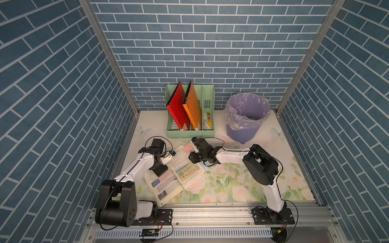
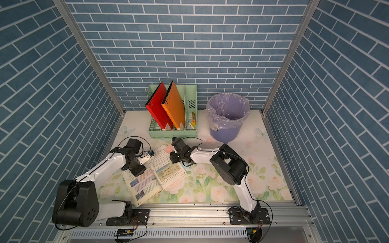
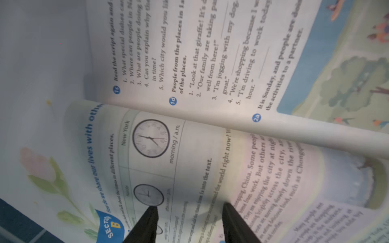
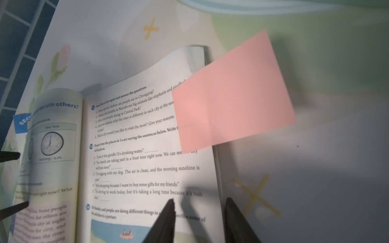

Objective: Peel off the used sticky note
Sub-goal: Adjust the book at the center of the board.

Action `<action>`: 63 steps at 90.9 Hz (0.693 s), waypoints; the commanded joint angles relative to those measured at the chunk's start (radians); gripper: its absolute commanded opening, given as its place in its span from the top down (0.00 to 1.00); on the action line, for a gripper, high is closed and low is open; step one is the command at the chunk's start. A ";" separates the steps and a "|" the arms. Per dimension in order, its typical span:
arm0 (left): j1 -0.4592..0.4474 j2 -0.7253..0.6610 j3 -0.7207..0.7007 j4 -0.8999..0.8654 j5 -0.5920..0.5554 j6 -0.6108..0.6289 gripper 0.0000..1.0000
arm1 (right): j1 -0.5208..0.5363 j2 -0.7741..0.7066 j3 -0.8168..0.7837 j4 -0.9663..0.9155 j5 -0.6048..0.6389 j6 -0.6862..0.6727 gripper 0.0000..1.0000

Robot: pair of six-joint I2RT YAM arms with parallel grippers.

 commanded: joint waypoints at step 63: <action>-0.252 0.314 0.118 0.330 -0.092 -0.202 0.47 | -0.036 -0.378 -0.528 0.135 0.145 0.159 1.00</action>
